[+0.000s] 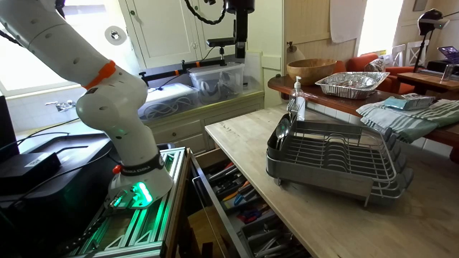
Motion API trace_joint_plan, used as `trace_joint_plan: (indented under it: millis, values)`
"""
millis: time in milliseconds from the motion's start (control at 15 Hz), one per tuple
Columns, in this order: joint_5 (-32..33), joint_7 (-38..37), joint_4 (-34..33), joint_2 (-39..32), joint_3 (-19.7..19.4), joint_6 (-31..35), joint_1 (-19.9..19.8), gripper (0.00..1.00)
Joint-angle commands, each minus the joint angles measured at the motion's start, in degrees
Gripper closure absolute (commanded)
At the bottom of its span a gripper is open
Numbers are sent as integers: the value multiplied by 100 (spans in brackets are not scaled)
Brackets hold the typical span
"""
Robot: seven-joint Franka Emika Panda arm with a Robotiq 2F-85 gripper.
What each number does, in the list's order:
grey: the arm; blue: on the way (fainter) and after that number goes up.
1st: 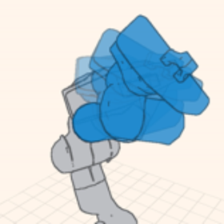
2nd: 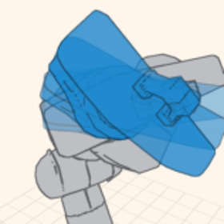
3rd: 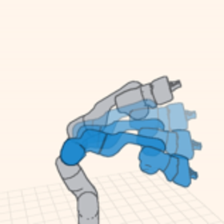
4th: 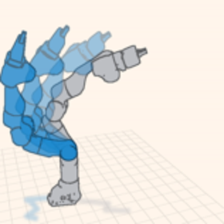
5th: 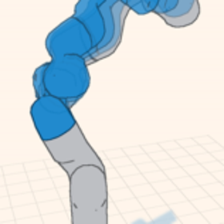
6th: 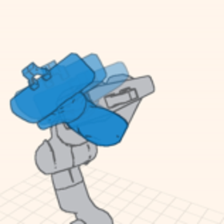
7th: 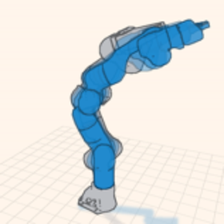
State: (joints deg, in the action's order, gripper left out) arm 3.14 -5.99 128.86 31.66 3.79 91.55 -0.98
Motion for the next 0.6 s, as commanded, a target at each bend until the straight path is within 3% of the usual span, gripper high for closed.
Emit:
trace_joint_plan:
  millis: [0, 133, 200, 533]
  values:
    - [-315, 39, 277, -225, -242, 947, 51, 0]
    - [-353, 99, 386, -420, -272, 1299, 47, 0]
    - [-219, 33, 240, -284, -214, 986, 13, 0]
    - [-215, 35, 220, -333, -217, 1037, 12, 0]
